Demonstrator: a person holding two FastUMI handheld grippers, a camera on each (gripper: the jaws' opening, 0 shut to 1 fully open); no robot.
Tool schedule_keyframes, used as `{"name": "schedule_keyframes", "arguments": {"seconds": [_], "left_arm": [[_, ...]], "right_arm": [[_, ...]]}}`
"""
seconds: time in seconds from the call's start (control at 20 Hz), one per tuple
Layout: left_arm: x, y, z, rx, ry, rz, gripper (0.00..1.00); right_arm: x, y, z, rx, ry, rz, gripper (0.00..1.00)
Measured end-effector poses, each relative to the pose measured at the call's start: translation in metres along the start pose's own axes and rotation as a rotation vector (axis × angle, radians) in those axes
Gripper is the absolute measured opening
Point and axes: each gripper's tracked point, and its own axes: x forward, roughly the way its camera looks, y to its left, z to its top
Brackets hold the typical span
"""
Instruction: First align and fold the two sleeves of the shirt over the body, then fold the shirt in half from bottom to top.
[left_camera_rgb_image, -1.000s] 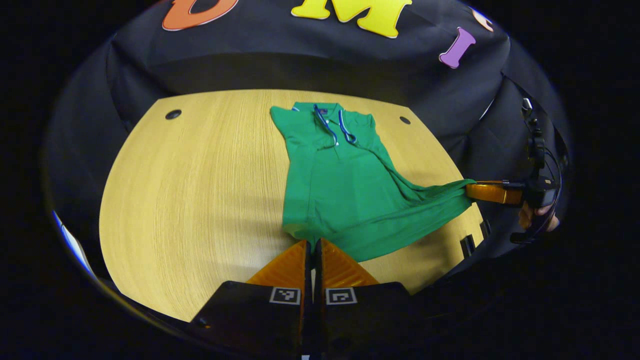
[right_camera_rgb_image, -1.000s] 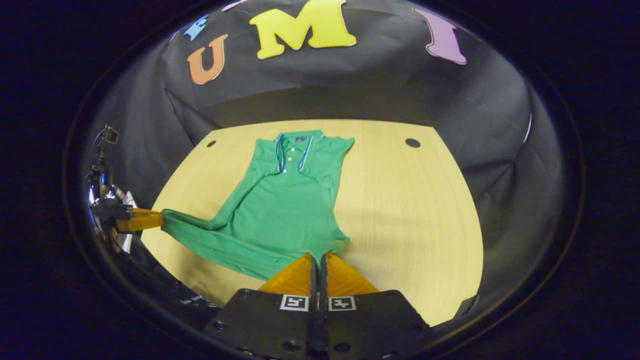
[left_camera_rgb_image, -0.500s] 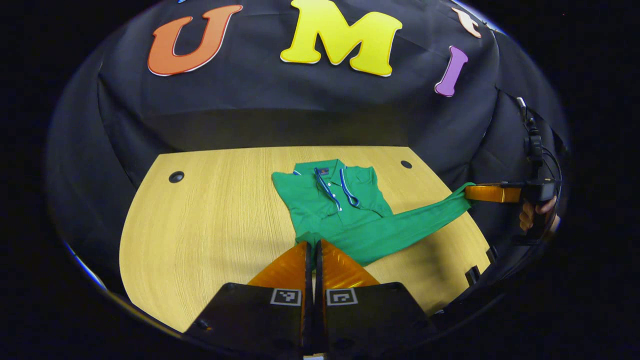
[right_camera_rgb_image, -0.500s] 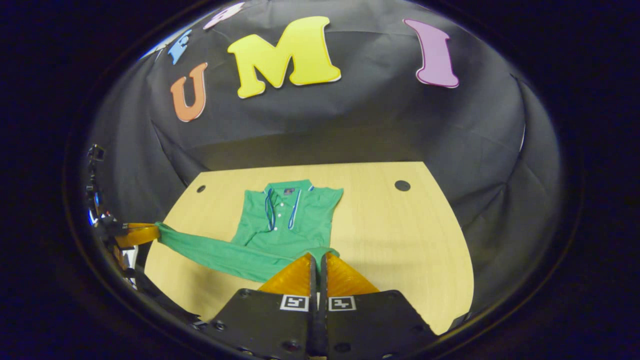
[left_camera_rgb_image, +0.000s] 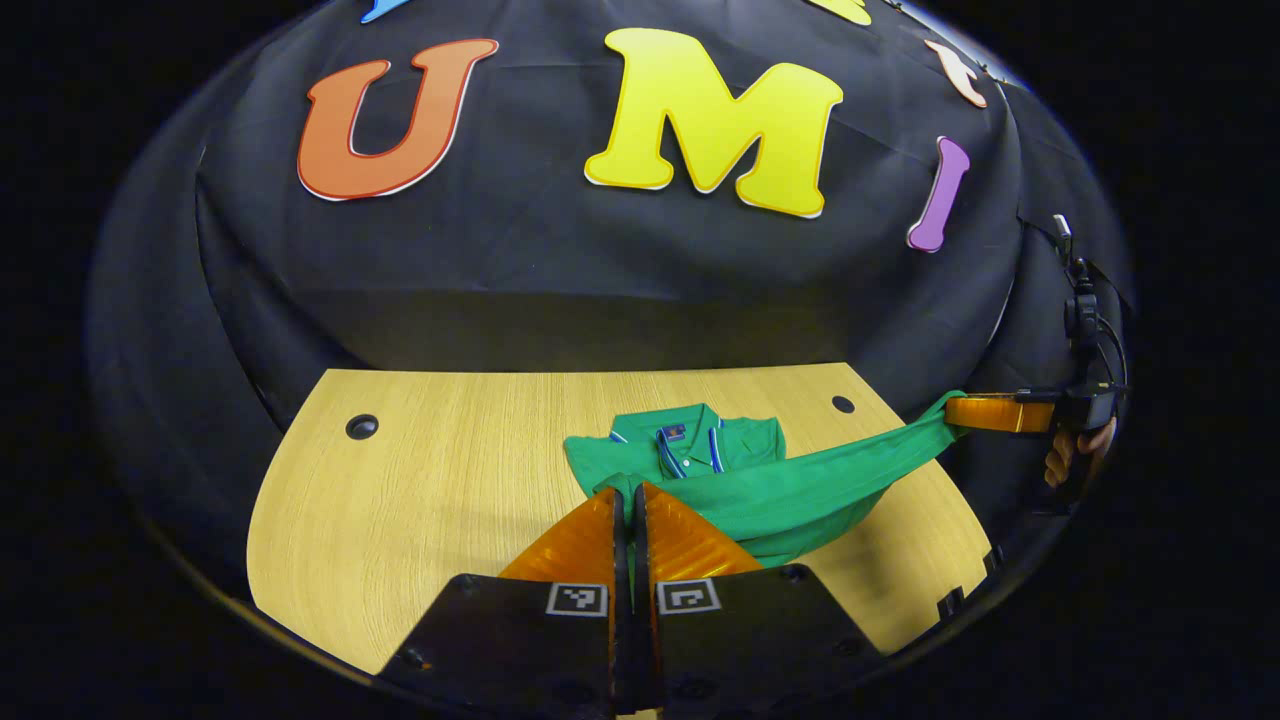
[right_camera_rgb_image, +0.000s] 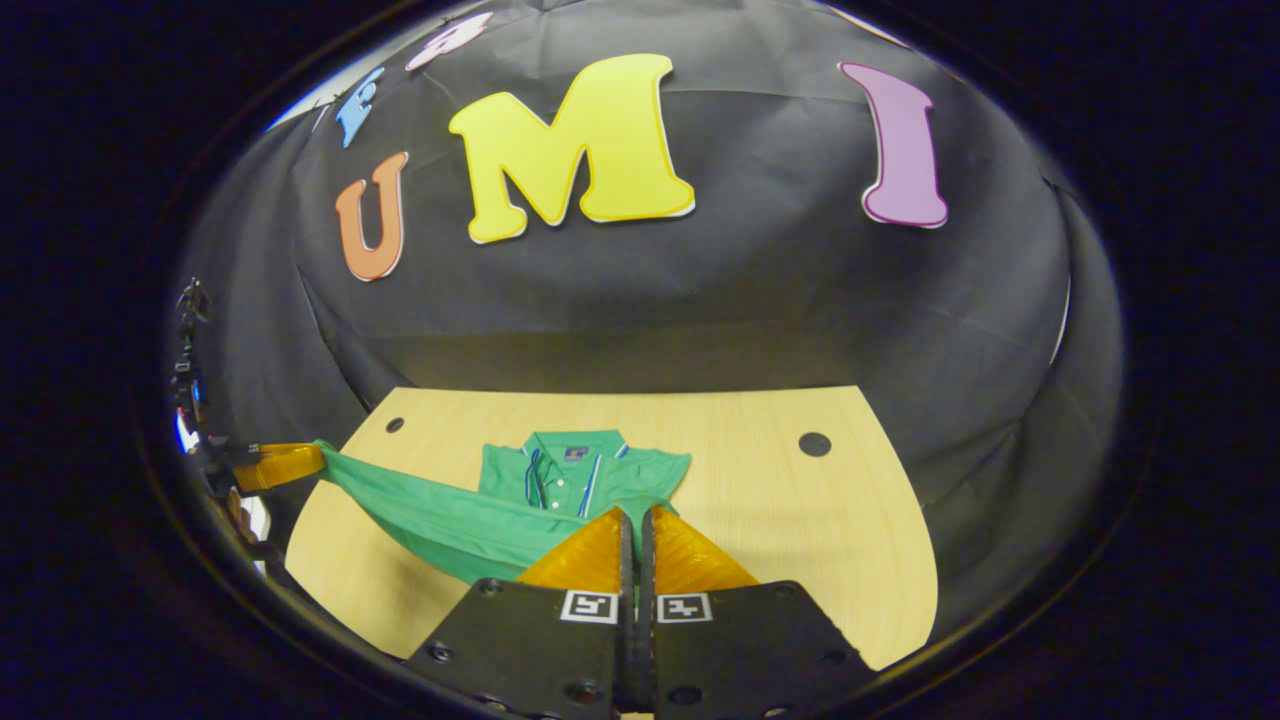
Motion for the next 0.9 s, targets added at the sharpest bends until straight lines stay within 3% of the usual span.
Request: {"name": "schedule_keyframes", "arguments": {"seconds": [0.45,0.9], "left_arm": [[0.091,0.021,0.029,-0.020,-0.039,0.035,0.06],[0.186,0.052,0.004,-0.037,-0.025,0.101,0.06]], "right_arm": [[0.093,-0.002,0.044,-0.018,-0.032,0.007,0.00],[0.202,-0.013,0.029,-0.050,0.003,0.018,0.00]]}}
